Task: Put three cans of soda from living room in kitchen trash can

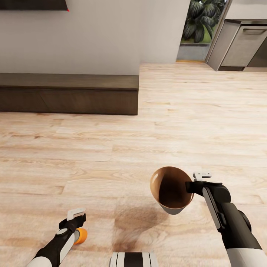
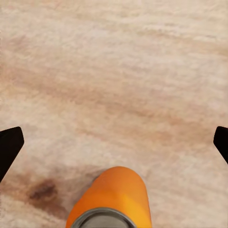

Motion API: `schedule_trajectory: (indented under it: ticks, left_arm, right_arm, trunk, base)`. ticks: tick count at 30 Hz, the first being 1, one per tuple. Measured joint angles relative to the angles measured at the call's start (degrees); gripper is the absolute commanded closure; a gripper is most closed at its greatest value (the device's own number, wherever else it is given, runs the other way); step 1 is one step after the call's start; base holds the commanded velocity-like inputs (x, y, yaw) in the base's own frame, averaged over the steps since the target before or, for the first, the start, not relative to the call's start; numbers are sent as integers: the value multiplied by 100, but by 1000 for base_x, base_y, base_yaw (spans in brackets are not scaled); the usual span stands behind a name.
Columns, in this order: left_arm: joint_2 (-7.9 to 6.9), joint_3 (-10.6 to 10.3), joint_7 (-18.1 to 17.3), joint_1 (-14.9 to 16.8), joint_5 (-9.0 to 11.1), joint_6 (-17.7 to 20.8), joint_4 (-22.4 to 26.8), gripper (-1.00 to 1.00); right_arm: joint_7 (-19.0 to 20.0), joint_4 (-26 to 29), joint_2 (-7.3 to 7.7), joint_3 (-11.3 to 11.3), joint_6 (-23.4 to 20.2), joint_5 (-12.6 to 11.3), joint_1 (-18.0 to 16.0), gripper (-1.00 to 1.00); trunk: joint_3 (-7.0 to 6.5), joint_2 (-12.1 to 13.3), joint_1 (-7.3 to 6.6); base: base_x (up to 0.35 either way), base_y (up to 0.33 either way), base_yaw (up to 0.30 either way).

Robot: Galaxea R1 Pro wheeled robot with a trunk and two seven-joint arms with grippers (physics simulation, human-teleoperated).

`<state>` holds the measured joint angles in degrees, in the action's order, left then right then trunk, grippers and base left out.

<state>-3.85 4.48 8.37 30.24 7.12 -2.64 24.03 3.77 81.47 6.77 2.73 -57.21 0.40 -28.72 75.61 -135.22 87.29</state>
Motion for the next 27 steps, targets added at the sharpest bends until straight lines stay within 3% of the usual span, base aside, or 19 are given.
schedule_trajectory:
  ticks: [21,23,25,27]
  left_arm:
    - [-2,0,-1,0,0,-1,-30,-100]
    - [0,0,-1,0,0,-4,-26,-100]
    - [2,-3,0,0,0,-7,-26,-100]
    - [2,-3,-1,1,-1,-8,-26,-100]
  right_arm:
    - [61,5,0,3,1,17,0,100]
    - [436,13,4,11,7,117,-11,100]
    - [925,18,36,30,2,5,-76,100]
    - [1157,32,58,63,-19,-200,-153,100]
  trunk:
    - [181,0,0]
    - [199,0,0]
    - [217,0,0]
    - [235,0,0]
  base:
    - [0,0,0]
    - [0,0,0]
    - [0,0,0]
    - [0,0,0]
